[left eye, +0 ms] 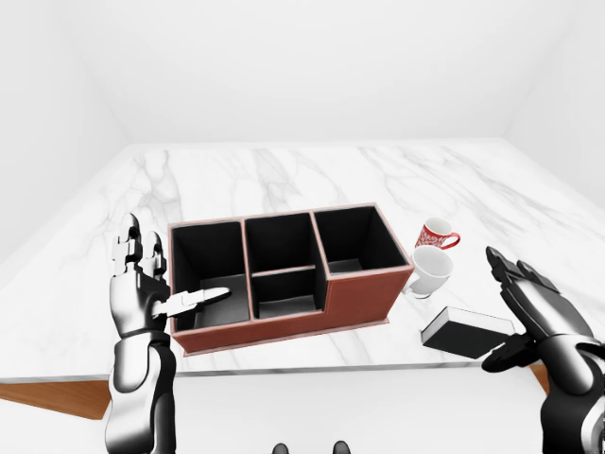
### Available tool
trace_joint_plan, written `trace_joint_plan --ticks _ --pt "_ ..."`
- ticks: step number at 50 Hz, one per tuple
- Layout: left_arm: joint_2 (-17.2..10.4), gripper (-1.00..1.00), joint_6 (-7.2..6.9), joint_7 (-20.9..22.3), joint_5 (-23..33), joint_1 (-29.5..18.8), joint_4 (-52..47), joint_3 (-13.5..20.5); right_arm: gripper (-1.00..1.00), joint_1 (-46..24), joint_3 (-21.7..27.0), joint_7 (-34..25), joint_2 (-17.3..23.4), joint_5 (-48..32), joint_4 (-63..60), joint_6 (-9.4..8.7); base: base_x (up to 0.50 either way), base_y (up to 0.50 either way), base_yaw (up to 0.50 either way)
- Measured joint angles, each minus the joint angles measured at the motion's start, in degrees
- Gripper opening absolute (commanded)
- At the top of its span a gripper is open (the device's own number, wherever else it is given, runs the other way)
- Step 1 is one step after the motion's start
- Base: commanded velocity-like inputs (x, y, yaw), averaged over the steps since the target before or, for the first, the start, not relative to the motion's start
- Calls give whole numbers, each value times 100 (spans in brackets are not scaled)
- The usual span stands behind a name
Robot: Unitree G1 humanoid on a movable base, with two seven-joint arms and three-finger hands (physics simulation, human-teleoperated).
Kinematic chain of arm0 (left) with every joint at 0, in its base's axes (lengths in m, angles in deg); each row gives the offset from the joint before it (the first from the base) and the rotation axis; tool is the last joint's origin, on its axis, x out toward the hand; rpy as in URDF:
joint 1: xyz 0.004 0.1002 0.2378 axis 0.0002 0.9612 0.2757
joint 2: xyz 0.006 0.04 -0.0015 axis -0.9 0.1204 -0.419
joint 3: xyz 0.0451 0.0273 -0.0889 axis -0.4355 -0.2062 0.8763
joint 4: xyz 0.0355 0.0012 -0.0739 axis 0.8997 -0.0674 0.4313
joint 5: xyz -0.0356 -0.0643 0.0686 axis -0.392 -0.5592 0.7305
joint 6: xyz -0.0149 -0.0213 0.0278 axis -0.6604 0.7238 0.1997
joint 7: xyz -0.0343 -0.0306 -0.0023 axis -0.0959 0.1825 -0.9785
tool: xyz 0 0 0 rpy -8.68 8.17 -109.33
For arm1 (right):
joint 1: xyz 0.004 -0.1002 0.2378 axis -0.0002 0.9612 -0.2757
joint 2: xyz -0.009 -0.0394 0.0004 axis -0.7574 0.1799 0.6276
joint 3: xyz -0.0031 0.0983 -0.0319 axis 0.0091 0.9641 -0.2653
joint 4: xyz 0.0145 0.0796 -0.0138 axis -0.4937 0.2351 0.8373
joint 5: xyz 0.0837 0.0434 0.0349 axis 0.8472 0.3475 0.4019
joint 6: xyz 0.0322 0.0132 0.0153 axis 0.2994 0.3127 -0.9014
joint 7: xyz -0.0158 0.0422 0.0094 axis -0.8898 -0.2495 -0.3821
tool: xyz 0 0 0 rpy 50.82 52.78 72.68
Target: Pick up the book and place it in the right compartment of the caddy.
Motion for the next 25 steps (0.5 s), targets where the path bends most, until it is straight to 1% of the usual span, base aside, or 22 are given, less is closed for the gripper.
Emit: trace_joint_plan --ticks 10,25 --pt "5 100 0 4 8 7 -9 -5 100 -120 -190 0 184 81 647 0 0 0 0" --pt "1 100 5 7 18 -11 62 -16 100 -214 -400 0 343 228 1316 0 0 0 0"
